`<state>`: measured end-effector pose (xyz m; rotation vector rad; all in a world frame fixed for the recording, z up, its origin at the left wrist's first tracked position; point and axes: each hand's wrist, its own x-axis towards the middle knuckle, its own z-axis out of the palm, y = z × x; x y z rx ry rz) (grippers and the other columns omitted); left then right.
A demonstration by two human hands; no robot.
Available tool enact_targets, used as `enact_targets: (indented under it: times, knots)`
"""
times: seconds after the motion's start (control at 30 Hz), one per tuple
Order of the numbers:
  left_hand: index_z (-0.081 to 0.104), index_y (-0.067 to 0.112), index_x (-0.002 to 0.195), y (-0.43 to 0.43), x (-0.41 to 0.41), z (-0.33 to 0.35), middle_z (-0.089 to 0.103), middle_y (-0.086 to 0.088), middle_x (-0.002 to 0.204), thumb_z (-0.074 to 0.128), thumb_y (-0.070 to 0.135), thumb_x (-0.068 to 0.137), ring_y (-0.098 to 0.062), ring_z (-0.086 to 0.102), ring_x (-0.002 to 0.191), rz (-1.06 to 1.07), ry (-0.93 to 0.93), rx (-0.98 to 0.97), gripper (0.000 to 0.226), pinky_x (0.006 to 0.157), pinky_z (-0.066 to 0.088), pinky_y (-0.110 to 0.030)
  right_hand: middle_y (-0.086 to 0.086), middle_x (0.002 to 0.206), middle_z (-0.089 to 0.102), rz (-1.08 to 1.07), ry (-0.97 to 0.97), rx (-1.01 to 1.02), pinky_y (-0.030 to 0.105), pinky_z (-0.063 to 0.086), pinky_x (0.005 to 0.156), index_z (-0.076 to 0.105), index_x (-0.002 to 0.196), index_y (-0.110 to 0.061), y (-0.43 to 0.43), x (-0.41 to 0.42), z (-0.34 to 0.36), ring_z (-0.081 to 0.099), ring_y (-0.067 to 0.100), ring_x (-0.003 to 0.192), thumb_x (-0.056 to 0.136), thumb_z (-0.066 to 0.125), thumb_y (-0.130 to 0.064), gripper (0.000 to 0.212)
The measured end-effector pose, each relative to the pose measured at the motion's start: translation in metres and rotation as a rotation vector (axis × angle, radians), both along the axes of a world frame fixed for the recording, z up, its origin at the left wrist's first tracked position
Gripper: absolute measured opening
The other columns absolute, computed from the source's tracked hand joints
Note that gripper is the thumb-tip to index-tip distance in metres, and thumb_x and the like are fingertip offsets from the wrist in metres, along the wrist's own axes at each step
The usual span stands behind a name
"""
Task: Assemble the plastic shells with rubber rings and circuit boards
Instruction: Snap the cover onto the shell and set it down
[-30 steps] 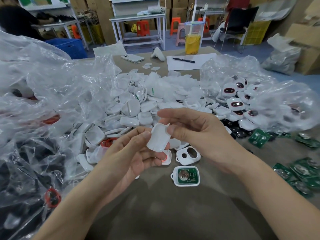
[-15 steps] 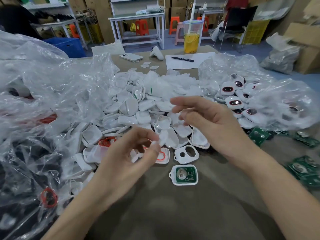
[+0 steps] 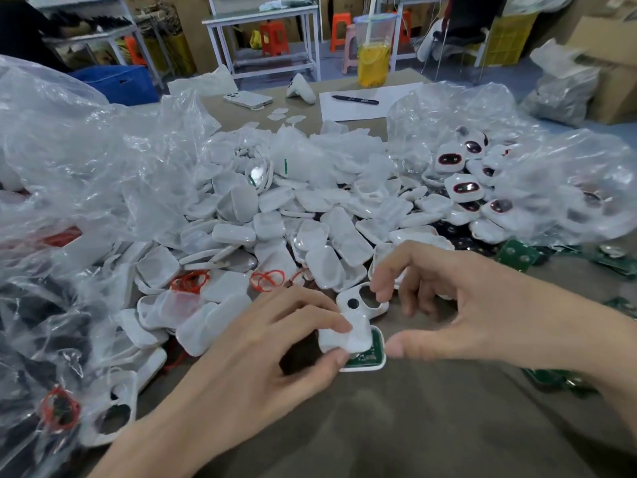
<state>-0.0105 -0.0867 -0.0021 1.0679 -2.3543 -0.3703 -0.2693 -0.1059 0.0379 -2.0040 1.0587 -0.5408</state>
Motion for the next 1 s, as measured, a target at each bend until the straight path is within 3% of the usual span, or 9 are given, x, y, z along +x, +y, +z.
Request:
enact_targets:
  times: [0.1, 0.23, 0.47, 0.57, 0.73, 1.0]
  knots:
    - [0.066, 0.037, 0.110, 0.000, 0.000, 0.000, 0.057, 0.023, 0.121, 0.062, 0.047, 0.094, -0.005, 0.058, 0.115, -0.010, -0.022, -0.007, 0.020, 0.094, 0.044, -0.022, -0.035, 0.112, 0.054, 0.041, 0.136, -0.077, 0.013, 0.046, 0.074, 0.048, 0.109, -0.058, 0.004, 0.004, -0.002, 0.056, -0.003, 0.096, 0.066, 0.072, -0.065, 0.049]
    - [0.066, 0.036, 0.112, -0.002, -0.001, 0.000, 0.056, 0.024, 0.121, 0.062, 0.046, 0.094, -0.003, 0.058, 0.115, -0.023, -0.032, -0.014, 0.021, 0.092, 0.045, -0.023, -0.045, 0.113, 0.044, 0.046, 0.263, -0.139, 0.020, 0.045, 0.072, 0.036, 0.110, -0.063, 0.007, 0.008, -0.004, 0.052, -0.012, 0.099, 0.065, 0.062, -0.076, 0.054]
    - [0.069, 0.036, 0.109, -0.001, -0.003, -0.001, 0.059, 0.020, 0.118, 0.062, 0.046, 0.095, -0.007, 0.058, 0.117, -0.061, -0.055, -0.016, 0.019, 0.095, 0.045, -0.027, -0.038, 0.114, 0.045, 0.063, 0.328, -0.157, 0.018, 0.047, 0.078, 0.032, 0.111, -0.059, 0.008, 0.011, -0.009, 0.050, -0.011, 0.102, 0.070, 0.066, -0.069, 0.055]
    - [0.070, 0.035, 0.108, -0.002, -0.004, -0.001, 0.059, 0.020, 0.118, 0.063, 0.046, 0.094, -0.005, 0.058, 0.117, -0.067, -0.066, -0.018, 0.019, 0.095, 0.046, -0.029, -0.036, 0.116, 0.044, 0.069, 0.347, -0.178, 0.010, 0.039, 0.085, 0.030, 0.113, -0.058, 0.008, 0.013, -0.012, 0.047, -0.009, 0.102, 0.073, 0.067, -0.066, 0.054]
    - [0.070, 0.035, 0.108, -0.002, -0.004, -0.002, 0.059, 0.020, 0.118, 0.063, 0.045, 0.094, -0.004, 0.057, 0.116, -0.075, -0.076, -0.015, 0.019, 0.095, 0.045, -0.029, -0.036, 0.114, 0.043, 0.096, 0.355, -0.192, 0.002, 0.033, 0.083, 0.032, 0.111, -0.057, 0.007, 0.016, -0.014, 0.044, -0.013, 0.102, 0.080, 0.068, -0.058, 0.047]
    - [0.069, 0.044, 0.115, 0.001, -0.006, 0.001, 0.053, 0.021, 0.117, 0.059, 0.045, 0.095, -0.001, 0.054, 0.111, -0.080, -0.114, -0.009, 0.023, 0.091, 0.044, -0.027, -0.034, 0.114, 0.045, 0.116, 0.336, -0.204, 0.003, 0.033, 0.084, 0.038, 0.117, -0.052, 0.004, 0.013, -0.017, 0.046, -0.012, 0.103, 0.082, 0.067, -0.056, 0.045]
